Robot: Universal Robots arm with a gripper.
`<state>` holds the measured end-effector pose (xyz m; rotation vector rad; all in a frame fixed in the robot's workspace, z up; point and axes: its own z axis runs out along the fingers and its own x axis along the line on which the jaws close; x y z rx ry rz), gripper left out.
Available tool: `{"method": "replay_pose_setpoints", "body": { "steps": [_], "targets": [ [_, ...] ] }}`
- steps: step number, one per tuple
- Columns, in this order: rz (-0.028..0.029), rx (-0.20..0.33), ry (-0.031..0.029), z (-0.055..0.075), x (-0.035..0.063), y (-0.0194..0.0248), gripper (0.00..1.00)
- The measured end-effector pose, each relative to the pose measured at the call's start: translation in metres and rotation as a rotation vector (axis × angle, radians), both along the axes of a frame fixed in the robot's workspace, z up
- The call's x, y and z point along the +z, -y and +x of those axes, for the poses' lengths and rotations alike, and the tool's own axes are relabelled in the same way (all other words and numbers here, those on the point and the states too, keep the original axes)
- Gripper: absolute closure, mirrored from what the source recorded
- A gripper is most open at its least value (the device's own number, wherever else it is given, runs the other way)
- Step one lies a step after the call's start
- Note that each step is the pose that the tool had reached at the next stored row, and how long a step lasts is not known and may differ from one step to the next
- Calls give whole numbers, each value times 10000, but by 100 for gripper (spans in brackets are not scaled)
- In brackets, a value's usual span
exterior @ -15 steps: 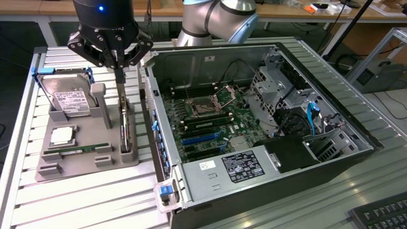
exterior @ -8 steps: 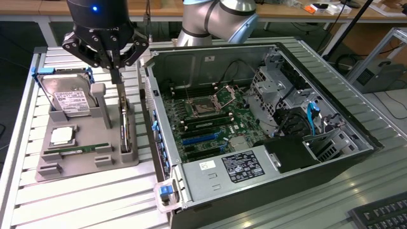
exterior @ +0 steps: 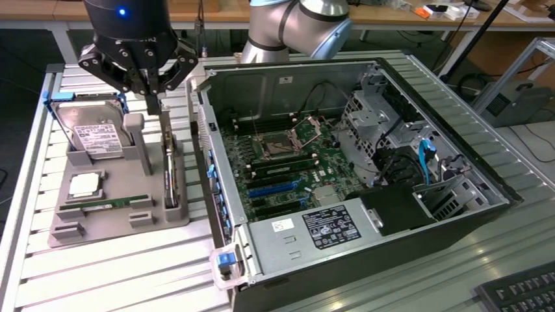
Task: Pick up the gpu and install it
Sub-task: 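Reach for the gpu, then pick up the gpu and move the gpu toward the slot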
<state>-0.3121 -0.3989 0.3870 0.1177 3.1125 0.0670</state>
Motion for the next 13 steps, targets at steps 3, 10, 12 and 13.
{"method": "replay_pose_setpoints", "body": {
  "steps": [3,10,12,13],
  "targets": [
    [0,-2,0,-2,0,0,89],
    [0,-2,0,-2,0,0,89],
    [0,-2,0,-1,0,0,89],
    [0,-2,0,-2,0,0,89]
  ]
}}
